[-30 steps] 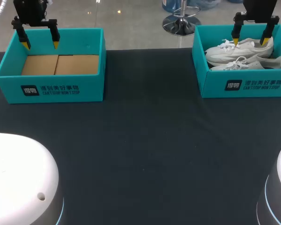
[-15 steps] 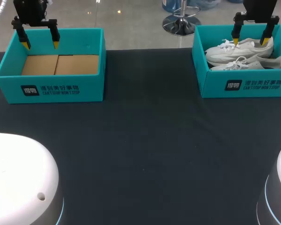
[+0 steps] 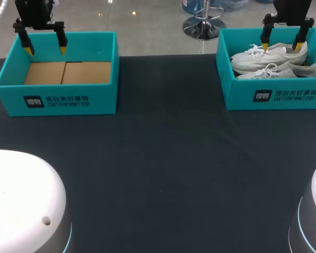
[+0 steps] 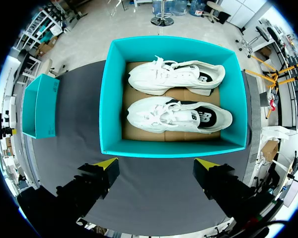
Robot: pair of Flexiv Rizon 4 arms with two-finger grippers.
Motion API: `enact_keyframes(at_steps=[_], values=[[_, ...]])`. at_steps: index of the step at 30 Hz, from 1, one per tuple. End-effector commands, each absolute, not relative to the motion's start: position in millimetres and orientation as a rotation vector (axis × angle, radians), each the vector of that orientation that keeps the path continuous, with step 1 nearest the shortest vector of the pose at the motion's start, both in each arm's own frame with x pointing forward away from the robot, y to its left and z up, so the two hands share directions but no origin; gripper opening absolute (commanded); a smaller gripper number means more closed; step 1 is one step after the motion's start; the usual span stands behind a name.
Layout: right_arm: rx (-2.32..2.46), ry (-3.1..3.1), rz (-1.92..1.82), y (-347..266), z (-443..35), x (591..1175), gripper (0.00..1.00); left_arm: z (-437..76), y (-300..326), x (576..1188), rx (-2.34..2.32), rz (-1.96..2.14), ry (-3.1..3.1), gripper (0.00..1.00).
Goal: Take the shoe out of the shoebox, open the shoe tongue, remove and reinsert the insole, then place the shoe into the shoebox
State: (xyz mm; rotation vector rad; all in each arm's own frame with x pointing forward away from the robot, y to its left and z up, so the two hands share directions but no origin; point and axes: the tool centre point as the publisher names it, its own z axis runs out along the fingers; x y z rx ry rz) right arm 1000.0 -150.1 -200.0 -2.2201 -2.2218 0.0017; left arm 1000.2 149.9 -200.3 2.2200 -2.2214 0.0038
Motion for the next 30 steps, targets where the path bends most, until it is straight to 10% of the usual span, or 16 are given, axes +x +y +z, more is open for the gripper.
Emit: enact_keyframes(at_steps=[1, 30], values=[[-2.220, -2.222, 0.001, -150, -200, 1000, 1.00, -200, 150, 1000, 2.221, 0.002, -2.221, 1.00], [-2.312, -2.180, 0.034, -283, -211, 1048, 1.00, -200, 150, 1000, 2.221, 0.002, -2.221, 1.00]])
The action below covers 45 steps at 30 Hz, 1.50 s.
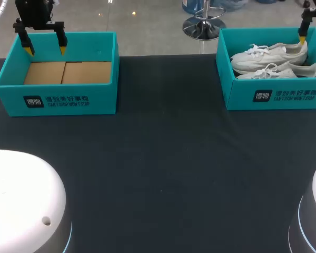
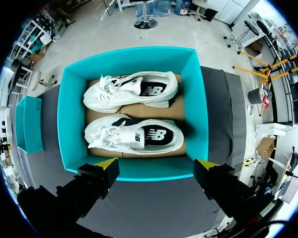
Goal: Take the shoe out of the shoebox, open the shoe tongue, remove and reinsert the insole, then place the shoe into the shoebox
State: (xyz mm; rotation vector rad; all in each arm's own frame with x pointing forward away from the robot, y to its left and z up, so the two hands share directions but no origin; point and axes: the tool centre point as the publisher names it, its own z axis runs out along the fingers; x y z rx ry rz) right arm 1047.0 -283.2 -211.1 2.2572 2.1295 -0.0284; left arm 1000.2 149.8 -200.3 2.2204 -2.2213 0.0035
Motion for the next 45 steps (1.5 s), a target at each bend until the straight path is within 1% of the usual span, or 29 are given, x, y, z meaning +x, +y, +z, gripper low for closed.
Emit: enact_keyframes(at_steps=[1, 23, 25, 32, 45], values=[[2.259, 2.130, -0.033, -283, -211, 1048, 1.00, -200, 150, 1000, 2.221, 0.002, -2.221, 1.00], [2.262, 2.130, -0.037, -286, -212, 1050, 1.00, -200, 150, 1000, 2.221, 0.002, -2.221, 1.00], [2.278, 2.115, 0.013, -290, -215, 1051, 1.00, -200, 150, 1000, 2.221, 0.002, -2.221, 1.00], [2.300, 2.114, -0.085, -300, -242, 1046, 1.00, -200, 150, 1000, 2.221, 0.002, -2.221, 1.00], [2.334, 2.052, -0.135, -302, -283, 1041, 1.00, -200, 150, 1000, 2.221, 0.002, -2.221, 1.00]])
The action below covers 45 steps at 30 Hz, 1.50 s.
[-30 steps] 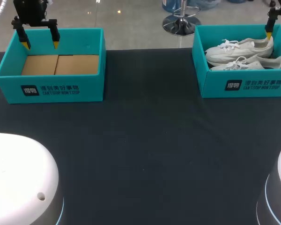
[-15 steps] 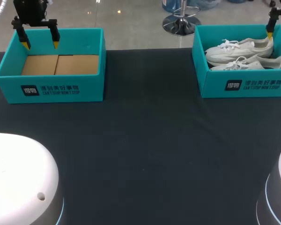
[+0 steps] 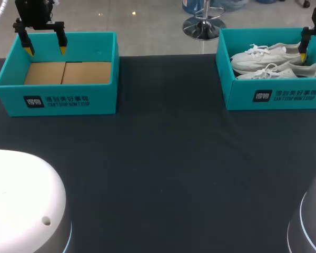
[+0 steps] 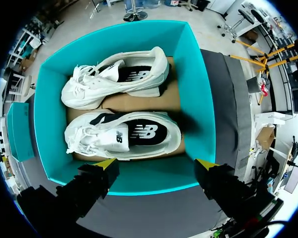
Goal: Take the shoe out of the shoebox, open the shoe tongue, remove and reinsert the insole, then place the shoe into the shoebox
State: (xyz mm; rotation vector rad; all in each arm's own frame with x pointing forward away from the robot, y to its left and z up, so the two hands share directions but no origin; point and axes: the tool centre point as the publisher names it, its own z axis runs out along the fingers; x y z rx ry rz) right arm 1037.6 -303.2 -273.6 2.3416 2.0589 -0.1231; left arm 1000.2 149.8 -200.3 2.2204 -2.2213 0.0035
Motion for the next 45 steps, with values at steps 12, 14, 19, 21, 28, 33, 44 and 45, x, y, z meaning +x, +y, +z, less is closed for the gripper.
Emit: enact_keyframes(at_steps=[12, 14, 19, 21, 28, 33, 44, 45], values=[[2.349, 2.027, -0.120, -314, -307, 1048, 1.00, -200, 150, 1000, 2.221, 0.002, -2.221, 1.00], [2.345, 2.025, -0.125, -315, -308, 1050, 1.00, -200, 150, 1000, 2.221, 0.002, -2.221, 1.00], [2.336, 2.026, -0.124, -318, -310, 1056, 1.00, -200, 150, 1000, 2.221, 0.002, -2.221, 1.00], [2.331, 2.027, -0.125, -320, -311, 1058, 1.00, -200, 150, 1000, 2.221, 0.002, -2.221, 1.00], [2.320, 2.045, -0.130, -323, -322, 1061, 1.00, -200, 150, 1000, 2.221, 0.002, -2.221, 1.00], [2.325, 2.060, -0.133, -322, -332, 1058, 1.00, -200, 150, 1000, 2.221, 0.002, -2.221, 1.00], [2.345, 2.082, -0.126, -319, -344, 1055, 1.00, -200, 150, 1000, 2.221, 0.002, -2.221, 1.00], [2.345, 2.082, -0.123, -319, -345, 1056, 1.00, -200, 150, 1000, 2.221, 0.002, -2.221, 1.00]])
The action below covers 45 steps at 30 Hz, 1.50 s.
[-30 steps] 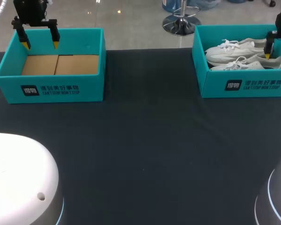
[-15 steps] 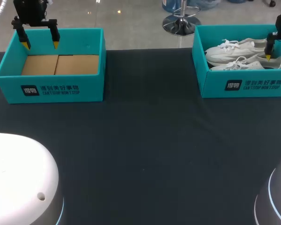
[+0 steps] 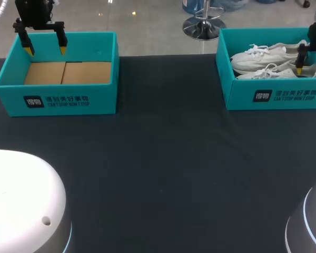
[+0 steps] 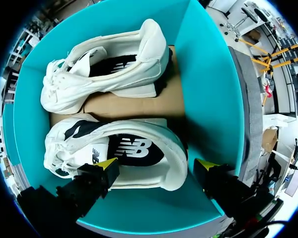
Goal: Take the shoe out of the shoebox, open the shoe tongue, remove and reinsert the insole, then place the shoe into the shoebox
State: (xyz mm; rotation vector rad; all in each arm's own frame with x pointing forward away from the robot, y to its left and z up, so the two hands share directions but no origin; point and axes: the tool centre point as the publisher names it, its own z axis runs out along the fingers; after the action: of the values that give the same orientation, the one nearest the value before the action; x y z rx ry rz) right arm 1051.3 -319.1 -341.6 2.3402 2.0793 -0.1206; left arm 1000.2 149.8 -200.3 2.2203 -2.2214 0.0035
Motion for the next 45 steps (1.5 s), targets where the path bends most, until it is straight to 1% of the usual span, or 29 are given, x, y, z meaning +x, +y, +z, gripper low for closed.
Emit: enact_keyframes(at_steps=[1, 8, 9, 10, 12, 13, 24, 33, 39, 45], values=[[2.344, 2.081, -0.120, -319, -345, 1056, 1.00, -200, 150, 1000, 2.221, 0.002, -2.221, 1.00], [2.360, 2.068, -0.109, -322, -350, 1057, 1.00, -200, 150, 1000, 2.221, 0.002, -2.221, 1.00], [2.358, 2.068, -0.107, -322, -350, 1057, 0.92, -200, 150, 1000, 2.221, 0.002, -2.221, 1.00], [2.357, 2.068, -0.105, -322, -350, 1058, 0.60, -200, 150, 1000, 2.221, 0.002, -2.221, 1.00], [2.350, 2.070, -0.105, -323, -350, 1058, 0.02, -200, 150, 1000, 2.221, 0.002, -2.221, 1.00], [2.349, 2.071, -0.103, -323, -350, 1058, 0.00, -200, 150, 1000, 2.221, 0.002, -2.221, 1.00], [2.342, 2.047, -0.137, -323, -345, 1058, 0.00, -200, 150, 1000, 2.221, 0.002, -2.221, 1.00], [2.335, 1.995, -0.147, -327, -330, 1056, 0.00, -200, 150, 1000, 2.221, 0.002, -2.221, 1.00], [2.335, 1.951, -0.159, -331, -295, 1052, 0.00, -200, 150, 1000, 2.221, 0.002, -2.221, 1.00], [2.327, 1.865, -0.148, -334, -238, 1055, 0.00, -200, 150, 1000, 2.221, 0.002, -2.221, 1.00]])
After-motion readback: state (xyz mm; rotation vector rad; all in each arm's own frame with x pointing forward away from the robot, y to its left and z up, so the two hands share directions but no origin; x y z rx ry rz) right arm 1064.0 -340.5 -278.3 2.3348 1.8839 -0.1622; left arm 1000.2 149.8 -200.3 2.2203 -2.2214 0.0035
